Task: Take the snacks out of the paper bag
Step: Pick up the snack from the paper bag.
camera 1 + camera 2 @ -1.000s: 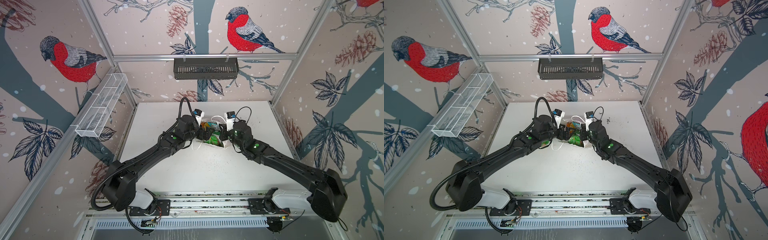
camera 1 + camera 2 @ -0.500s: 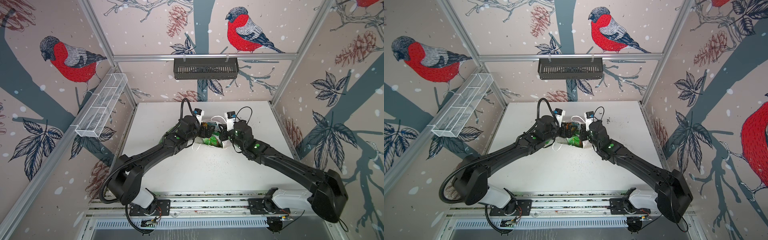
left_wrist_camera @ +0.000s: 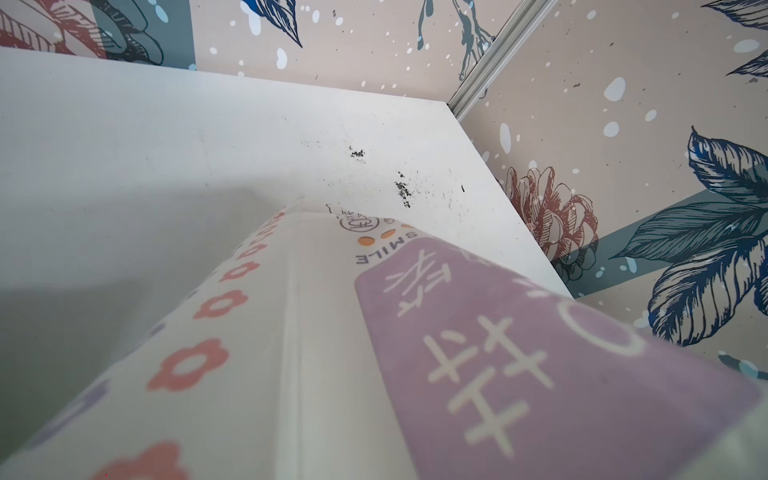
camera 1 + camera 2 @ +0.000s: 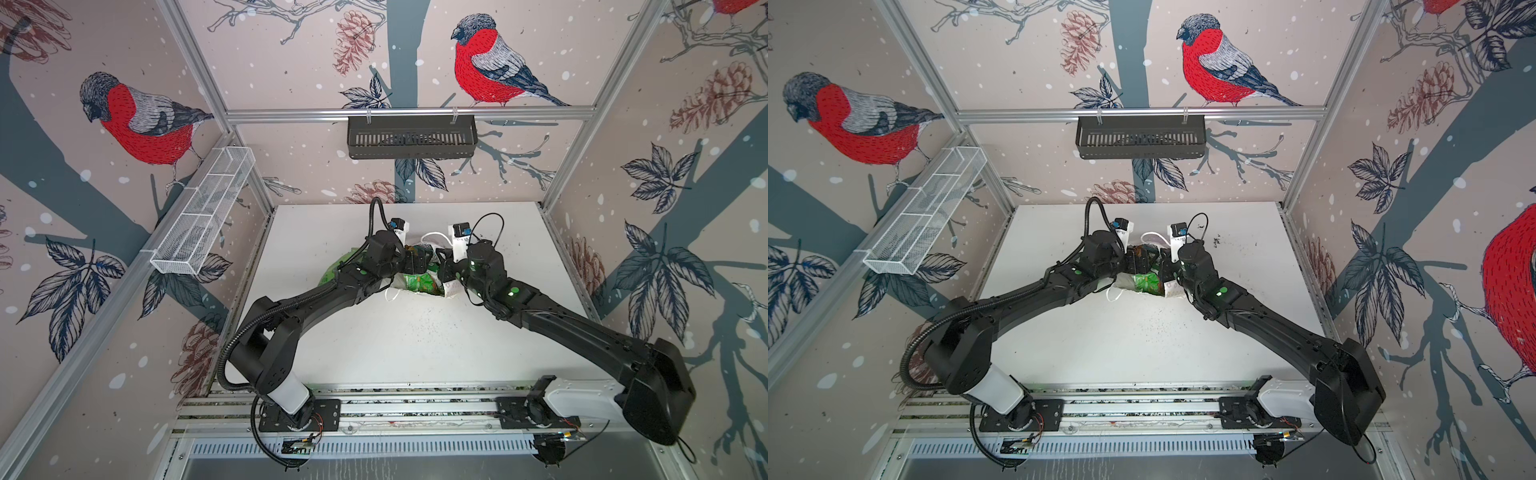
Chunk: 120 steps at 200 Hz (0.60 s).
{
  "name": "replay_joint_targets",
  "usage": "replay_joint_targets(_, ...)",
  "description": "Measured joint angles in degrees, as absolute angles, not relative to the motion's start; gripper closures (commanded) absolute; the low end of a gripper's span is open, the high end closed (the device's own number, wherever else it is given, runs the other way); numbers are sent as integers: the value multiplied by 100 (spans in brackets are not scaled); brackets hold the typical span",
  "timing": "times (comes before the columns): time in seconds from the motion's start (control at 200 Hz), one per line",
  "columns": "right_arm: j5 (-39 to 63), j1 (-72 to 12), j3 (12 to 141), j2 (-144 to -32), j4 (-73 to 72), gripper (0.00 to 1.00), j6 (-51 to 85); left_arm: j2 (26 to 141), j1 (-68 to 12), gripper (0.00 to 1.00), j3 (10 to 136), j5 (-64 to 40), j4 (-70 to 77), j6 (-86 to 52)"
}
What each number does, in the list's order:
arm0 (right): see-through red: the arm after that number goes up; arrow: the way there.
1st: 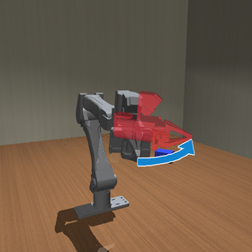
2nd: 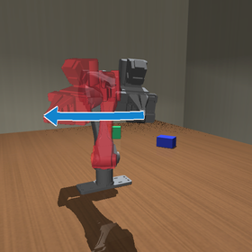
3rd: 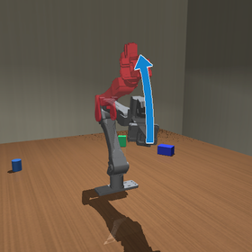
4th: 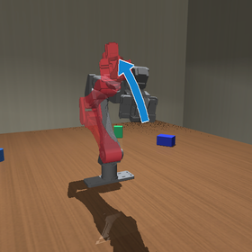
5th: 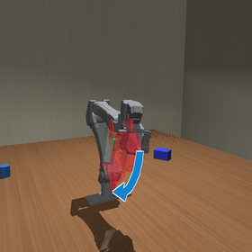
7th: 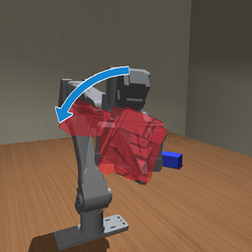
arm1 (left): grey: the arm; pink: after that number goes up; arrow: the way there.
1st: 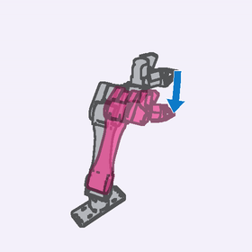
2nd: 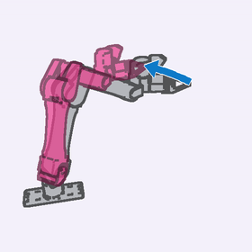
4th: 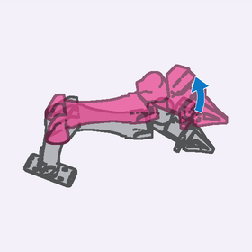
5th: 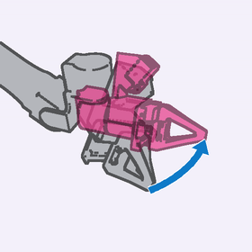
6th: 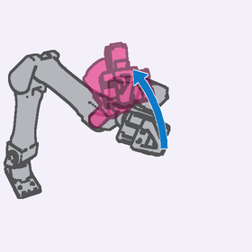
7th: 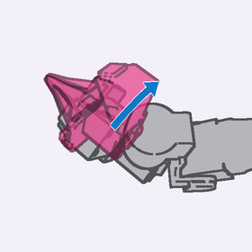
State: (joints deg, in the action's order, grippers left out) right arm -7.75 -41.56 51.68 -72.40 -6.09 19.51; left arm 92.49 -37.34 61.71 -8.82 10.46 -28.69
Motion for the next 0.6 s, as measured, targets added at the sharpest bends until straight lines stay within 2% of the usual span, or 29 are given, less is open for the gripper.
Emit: replay_joint_targets(0.6, -733, -4154, 5135, -7240, -626, 100, 1949, 9660, -3811, 10, 6042, -884, 1922, -3496)
